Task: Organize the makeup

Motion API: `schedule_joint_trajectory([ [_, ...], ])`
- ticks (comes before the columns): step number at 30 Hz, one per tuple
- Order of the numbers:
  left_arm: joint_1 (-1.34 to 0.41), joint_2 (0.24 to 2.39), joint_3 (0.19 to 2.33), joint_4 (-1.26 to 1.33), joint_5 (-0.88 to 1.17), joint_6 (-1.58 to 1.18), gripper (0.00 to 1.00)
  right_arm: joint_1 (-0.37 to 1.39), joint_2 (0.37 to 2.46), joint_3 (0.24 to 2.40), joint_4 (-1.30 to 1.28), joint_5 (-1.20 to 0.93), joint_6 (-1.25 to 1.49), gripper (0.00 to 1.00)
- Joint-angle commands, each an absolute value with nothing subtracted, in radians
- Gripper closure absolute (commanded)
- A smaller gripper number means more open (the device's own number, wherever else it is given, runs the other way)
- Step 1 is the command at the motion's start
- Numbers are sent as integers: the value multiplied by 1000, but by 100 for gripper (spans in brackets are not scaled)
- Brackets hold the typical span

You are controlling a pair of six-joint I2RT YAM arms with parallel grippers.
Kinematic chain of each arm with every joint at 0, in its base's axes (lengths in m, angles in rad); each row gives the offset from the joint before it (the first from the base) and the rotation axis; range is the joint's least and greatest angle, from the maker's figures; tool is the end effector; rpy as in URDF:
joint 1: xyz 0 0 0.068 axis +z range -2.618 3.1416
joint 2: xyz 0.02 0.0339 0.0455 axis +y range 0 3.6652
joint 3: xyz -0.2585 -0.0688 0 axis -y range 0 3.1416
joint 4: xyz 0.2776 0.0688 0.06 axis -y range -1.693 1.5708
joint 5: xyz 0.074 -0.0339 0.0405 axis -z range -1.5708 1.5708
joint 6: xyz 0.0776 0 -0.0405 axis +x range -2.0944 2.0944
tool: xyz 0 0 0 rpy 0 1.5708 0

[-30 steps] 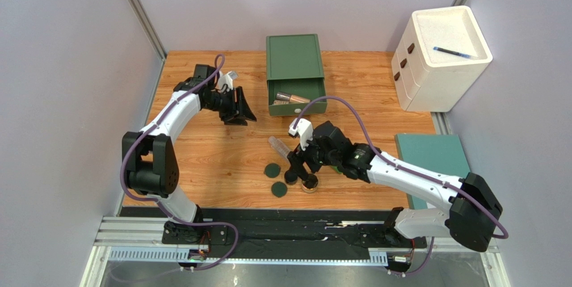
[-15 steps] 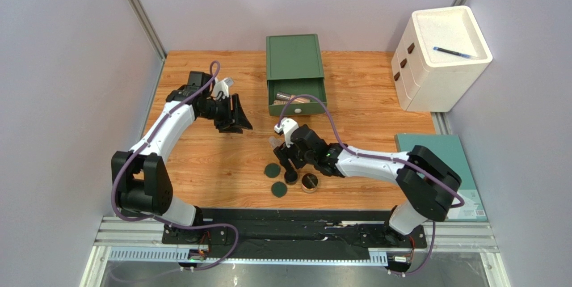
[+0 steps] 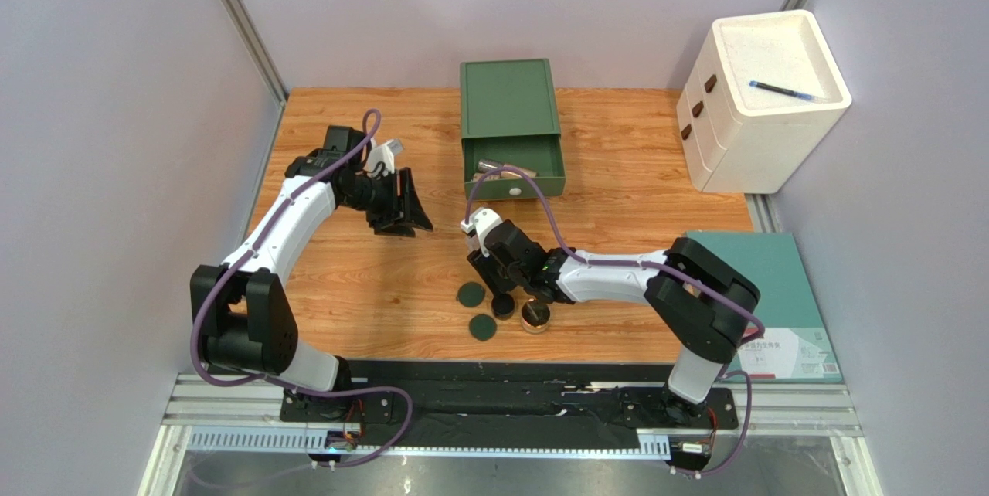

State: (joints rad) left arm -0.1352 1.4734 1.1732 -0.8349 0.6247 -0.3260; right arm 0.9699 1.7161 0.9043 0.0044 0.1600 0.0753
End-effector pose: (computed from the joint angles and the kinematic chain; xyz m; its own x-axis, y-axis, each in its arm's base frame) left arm 0.3264 -0.0902 0.2219 -0.9643 -0.1310 -0.2300 0.0476 0.7690 -0.6375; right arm 0.2342 0.3198 0.1003 -0.4639 -0.5454 -0.6981 -0.7192 0.6920 -0.0628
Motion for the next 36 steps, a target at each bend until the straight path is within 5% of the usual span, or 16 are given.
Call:
schedule_joint_trajectory([
  [1, -138, 1433, 1209, -861, 618, -293, 43, 1002, 1778, 965, 9, 190, 86, 50],
  [5, -138, 1422, 1210, -874, 609, -285, 43, 1023, 1809, 971, -29, 207, 78, 52],
  [6, -138, 1416, 1206, -874, 607, -285, 43, 1025, 1806, 968, -31, 199, 71, 61],
  [7, -138, 1413, 1204, -876, 606, -285, 43, 1029, 1798, 968, -35, 198, 68, 82],
  [9, -138, 1410, 1200, -874, 604, -287, 43, 1032, 1784, 965, -46, 195, 61, 93],
  [26, -138, 1413, 1164, -825, 614, -313, 43, 1060, 1386, 1129, -216, 134, -142, 99],
  [36, -138, 1422, 1149, -796, 618, -333, 43, 1017, 1339, 1327, -250, 230, -281, 100],
])
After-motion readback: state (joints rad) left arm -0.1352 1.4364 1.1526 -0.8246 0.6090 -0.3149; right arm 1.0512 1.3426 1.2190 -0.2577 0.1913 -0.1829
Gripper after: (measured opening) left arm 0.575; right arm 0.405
